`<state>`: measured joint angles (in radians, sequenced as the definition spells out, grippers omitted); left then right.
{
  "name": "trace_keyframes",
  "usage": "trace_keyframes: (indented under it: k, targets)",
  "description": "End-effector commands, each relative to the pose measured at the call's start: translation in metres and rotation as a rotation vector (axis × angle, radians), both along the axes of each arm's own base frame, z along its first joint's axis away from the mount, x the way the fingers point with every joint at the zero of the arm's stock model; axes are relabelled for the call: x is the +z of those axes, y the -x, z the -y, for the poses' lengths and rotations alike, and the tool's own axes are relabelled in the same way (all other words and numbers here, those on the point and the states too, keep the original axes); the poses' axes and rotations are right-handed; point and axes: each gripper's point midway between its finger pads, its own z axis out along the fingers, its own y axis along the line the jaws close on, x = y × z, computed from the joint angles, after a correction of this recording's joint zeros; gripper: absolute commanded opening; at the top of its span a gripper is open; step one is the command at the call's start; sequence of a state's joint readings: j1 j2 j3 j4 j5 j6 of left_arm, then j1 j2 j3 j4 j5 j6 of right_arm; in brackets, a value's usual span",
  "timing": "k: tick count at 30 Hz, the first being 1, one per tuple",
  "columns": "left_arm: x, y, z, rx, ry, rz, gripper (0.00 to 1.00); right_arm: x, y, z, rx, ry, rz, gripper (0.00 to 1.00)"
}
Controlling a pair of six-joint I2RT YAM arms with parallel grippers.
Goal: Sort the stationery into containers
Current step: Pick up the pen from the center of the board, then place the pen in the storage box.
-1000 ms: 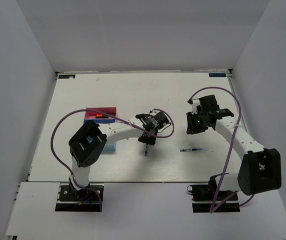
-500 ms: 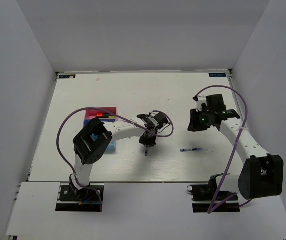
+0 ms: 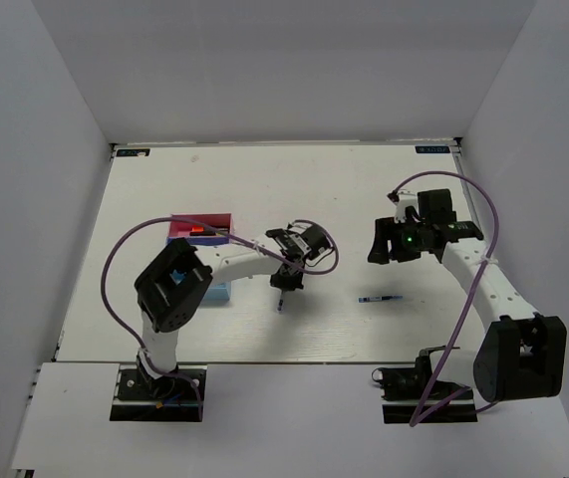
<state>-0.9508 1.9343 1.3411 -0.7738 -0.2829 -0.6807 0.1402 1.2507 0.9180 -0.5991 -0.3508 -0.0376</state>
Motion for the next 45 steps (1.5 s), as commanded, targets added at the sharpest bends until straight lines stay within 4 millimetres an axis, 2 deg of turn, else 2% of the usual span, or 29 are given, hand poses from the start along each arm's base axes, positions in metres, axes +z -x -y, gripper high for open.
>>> trace_keyframes:
  k: [1, 2, 3, 4, 5, 7, 8, 9, 10, 11, 13, 15, 16, 17, 21, 25, 29, 34, 36, 37, 38, 39, 40, 41, 42, 43, 45]
  targets:
    - [0.083, -0.017, -0.014, 0.083, 0.096, 0.192, 0.00, 0.007, 0.003, -0.002, 0.032, -0.031, 0.037, 0.66]
    - [0.092, -0.017, -0.021, 0.122, 0.098, 0.211, 0.00, 0.007, 0.003, -0.002, 0.027, -0.037, 0.033, 0.66]
    - [0.104, -0.026, -0.032, 0.192, 0.088, 0.283, 0.00, 0.006, 0.004, -0.002, 0.025, -0.041, 0.026, 0.64]
    - [0.134, -0.031, -0.044, 0.285, 0.151, 0.360, 0.00, 0.008, 0.002, -0.002, 0.024, -0.044, 0.031, 0.64]
    - [0.129, -0.031, -0.063, 0.343, 0.130, 0.367, 0.00, 0.007, 0.003, -0.002, 0.021, -0.046, 0.026, 0.64]
    - [0.160, -0.037, -0.088, 0.534, 0.240, 0.478, 0.00, 0.007, 0.004, -0.003, 0.022, -0.053, 0.024, 0.64]
    - [0.142, -0.033, -0.111, 0.590, 0.199, 0.482, 0.00, 0.008, 0.004, -0.002, 0.015, -0.056, 0.023, 0.64]
    - [0.155, -0.037, -0.128, 0.772, 0.289, 0.541, 0.00, 0.009, 0.004, -0.003, 0.019, -0.058, 0.029, 0.64]
    - [0.166, -0.034, -0.147, 0.840, 0.309, 0.597, 0.00, 0.009, 0.005, -0.003, 0.018, -0.064, 0.024, 0.64]
    - [0.155, -0.030, -0.166, 0.904, 0.285, 0.609, 0.00, 0.009, 0.005, -0.003, 0.014, -0.066, 0.023, 0.64]
    - [0.149, -0.026, -0.198, 1.089, 0.363, 0.662, 0.00, 0.011, 0.005, -0.003, 0.013, -0.073, 0.029, 0.64]
    - [0.145, -0.022, -0.215, 1.170, 0.381, 0.699, 0.00, 0.012, 0.006, -0.003, 0.015, -0.079, 0.033, 0.64]
    - [0.149, -0.023, -0.218, 1.196, 0.399, 0.718, 0.00, 0.012, 0.006, -0.004, 0.017, -0.083, 0.031, 0.64]
    - [0.151, -0.022, -0.232, 1.223, 0.359, 0.759, 0.00, 0.014, 0.007, -0.005, 0.021, -0.088, 0.035, 0.64]
    - [0.159, -0.024, -0.245, 1.250, 0.286, 0.800, 0.00, 0.015, 0.008, -0.004, 0.016, -0.098, 0.034, 0.66]
    - [0.148, -0.025, -0.250, 1.242, 0.219, 0.795, 0.00, 0.016, 0.008, -0.004, 0.021, -0.109, 0.036, 0.69]
    - [0.127, -0.021, -0.253, 1.243, 0.164, 0.761, 0.00, 0.016, 0.010, -0.003, 0.036, -0.123, 0.028, 0.74]
    - [0.105, -0.013, -0.253, 1.248, 0.130, 0.709, 0.31, 0.017, 0.016, -0.004, 0.132, -0.118, 0.016, 0.77]
    - [0.104, -0.015, -0.250, 1.240, 0.142, 0.699, 0.39, 0.019, 0.023, -0.004, 0.245, -0.091, 0.036, 0.77]
    - [0.103, -0.016, -0.249, 1.235, 0.144, 0.698, 0.48, 0.020, 0.029, -0.005, 0.279, -0.095, 0.031, 0.77]
    - [0.103, -0.015, -0.249, 1.224, 0.134, 0.693, 0.53, 0.018, 0.029, -0.003, 0.400, -0.056, 0.099, 0.77]
    - [0.103, -0.017, -0.248, 1.220, 0.140, 0.695, 0.57, 0.015, 0.044, -0.005, 0.450, -0.077, 0.058, 0.77]
    - [0.104, -0.017, -0.247, 1.209, 0.136, 0.693, 0.62, 0.017, 0.046, -0.008, 0.494, -0.083, 0.078, 0.74]
    - [0.104, -0.018, -0.246, 1.207, 0.138, 0.694, 0.62, 0.014, 0.045, -0.004, 0.598, -0.044, 0.142, 0.72]
    - [0.105, -0.019, -0.246, 1.200, 0.136, 0.694, 0.62, 0.012, 0.056, -0.005, 0.646, -0.055, 0.115, 0.70]
    - [0.106, -0.021, -0.244, 1.194, 0.148, 0.696, 0.60, 0.012, 0.057, -0.006, 0.741, -0.040, 0.175, 0.60]
    - [0.111, -0.025, -0.239, 1.155, 0.159, 0.697, 0.51, 0.001, 0.066, 0.001, 0.915, 0.015, 0.242, 0.52]
